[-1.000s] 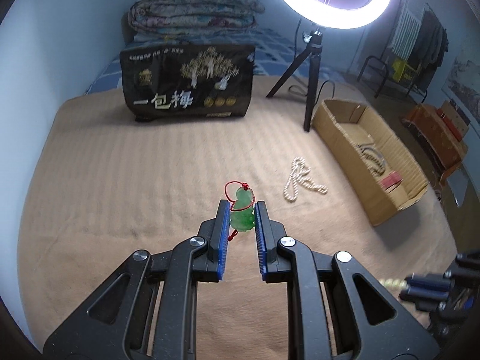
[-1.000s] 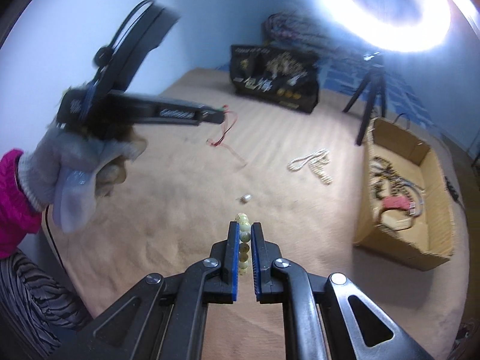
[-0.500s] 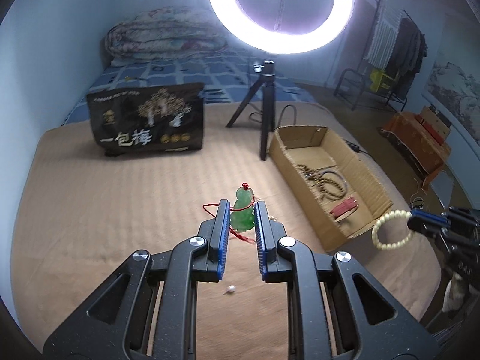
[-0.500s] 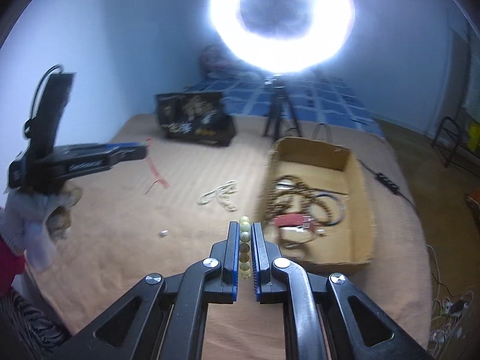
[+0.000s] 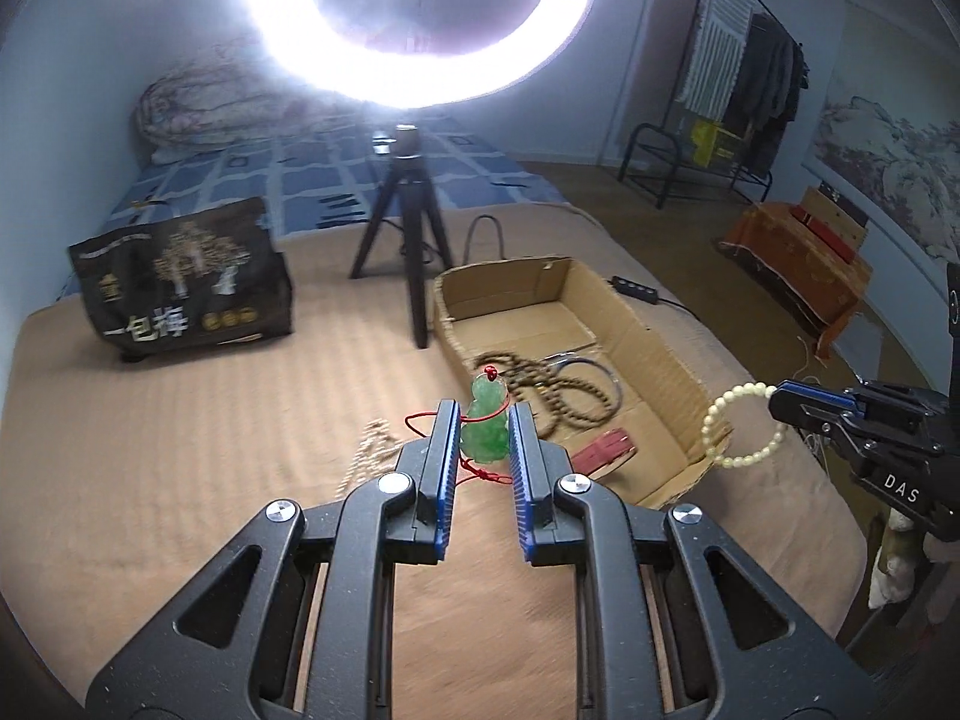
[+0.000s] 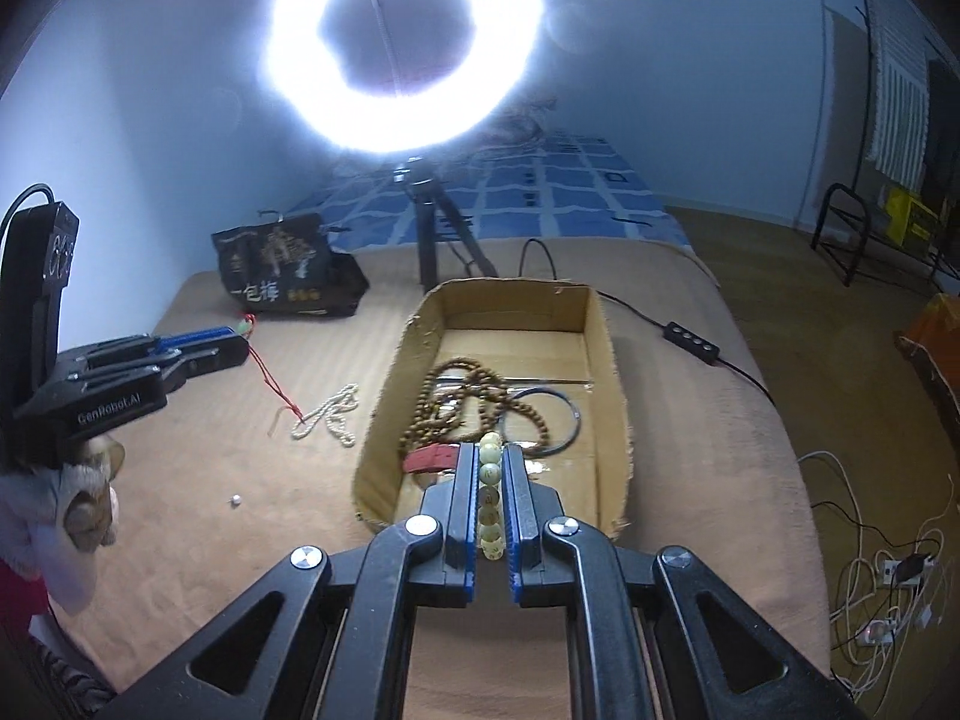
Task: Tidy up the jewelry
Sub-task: 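Carry pendant and bracelet into the cardboard box and open both tools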
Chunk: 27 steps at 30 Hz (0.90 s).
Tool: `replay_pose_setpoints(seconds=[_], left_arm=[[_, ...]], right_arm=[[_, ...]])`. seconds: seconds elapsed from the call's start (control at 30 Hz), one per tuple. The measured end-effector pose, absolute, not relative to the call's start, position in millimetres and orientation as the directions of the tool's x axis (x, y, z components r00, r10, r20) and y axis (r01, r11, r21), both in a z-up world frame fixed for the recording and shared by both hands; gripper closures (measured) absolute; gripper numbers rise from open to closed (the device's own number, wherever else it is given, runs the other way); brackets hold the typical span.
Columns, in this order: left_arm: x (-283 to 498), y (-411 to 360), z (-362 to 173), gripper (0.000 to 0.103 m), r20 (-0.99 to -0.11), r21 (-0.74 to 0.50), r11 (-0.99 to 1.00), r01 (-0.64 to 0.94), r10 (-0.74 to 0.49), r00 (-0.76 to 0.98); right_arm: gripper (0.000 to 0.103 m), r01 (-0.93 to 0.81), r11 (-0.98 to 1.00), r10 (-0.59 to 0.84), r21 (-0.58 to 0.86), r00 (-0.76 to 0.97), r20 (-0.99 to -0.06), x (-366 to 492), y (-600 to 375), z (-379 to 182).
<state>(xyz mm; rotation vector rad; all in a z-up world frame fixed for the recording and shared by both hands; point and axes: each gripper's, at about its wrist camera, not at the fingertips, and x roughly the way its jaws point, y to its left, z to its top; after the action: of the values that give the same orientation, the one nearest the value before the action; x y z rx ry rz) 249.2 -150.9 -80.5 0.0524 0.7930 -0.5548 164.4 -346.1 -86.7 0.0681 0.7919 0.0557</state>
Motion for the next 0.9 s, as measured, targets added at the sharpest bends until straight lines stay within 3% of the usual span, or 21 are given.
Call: replay_pose_setpoints(seconds=[0.47,0.9], left_arm=[[268,-216,-108,0.088,-0.713,-0.148,0.832,0.535,-0.465,0.526],[277,-225,-120,0.088,-0.736,-0.143,0.839,0.526,-0.445,0.509]], right_arm=[[0.098,-0.006,0.994,0.084,0.109,0.672,-0.735,184,-366,-107],[0.097,0.0,0.993,0.091,0.12,0.656,-0.749,190,-371,-115]])
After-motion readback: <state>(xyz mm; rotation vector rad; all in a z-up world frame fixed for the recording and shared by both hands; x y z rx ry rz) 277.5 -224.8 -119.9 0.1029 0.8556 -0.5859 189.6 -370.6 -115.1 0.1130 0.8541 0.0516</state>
